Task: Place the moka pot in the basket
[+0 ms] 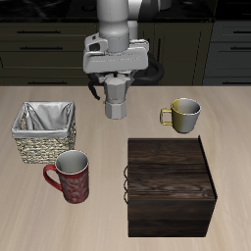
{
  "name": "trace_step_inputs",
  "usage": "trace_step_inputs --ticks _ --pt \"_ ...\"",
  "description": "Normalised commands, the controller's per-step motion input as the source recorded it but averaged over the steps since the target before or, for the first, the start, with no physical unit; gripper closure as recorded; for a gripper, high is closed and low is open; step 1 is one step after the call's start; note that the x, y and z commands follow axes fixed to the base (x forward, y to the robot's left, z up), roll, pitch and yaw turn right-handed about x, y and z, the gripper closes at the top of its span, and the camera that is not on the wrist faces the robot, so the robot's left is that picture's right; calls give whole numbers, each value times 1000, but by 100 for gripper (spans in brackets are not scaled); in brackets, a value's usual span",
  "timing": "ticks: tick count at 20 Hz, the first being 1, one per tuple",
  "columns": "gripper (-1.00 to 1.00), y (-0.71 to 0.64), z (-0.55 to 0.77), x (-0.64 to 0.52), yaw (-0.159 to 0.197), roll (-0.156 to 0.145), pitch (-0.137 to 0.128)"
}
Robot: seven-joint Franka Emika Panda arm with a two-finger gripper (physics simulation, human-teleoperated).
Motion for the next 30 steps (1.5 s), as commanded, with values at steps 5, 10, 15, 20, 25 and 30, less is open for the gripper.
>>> trace_step_inputs --ticks 5,10,15,20,25,30 --pt "100 -28 581 -159 -7 8 -94" --pt "100 -5 361 -30 11 20 -13" --pt "100 -115 282 -7 -20 -9 -22" --pt "100 -60 195 -33 -7 -18 -35" --pt "100 -73 129 -16 -6 -7 -6" --pt "100 -206 150 -3 -16 -11 15"
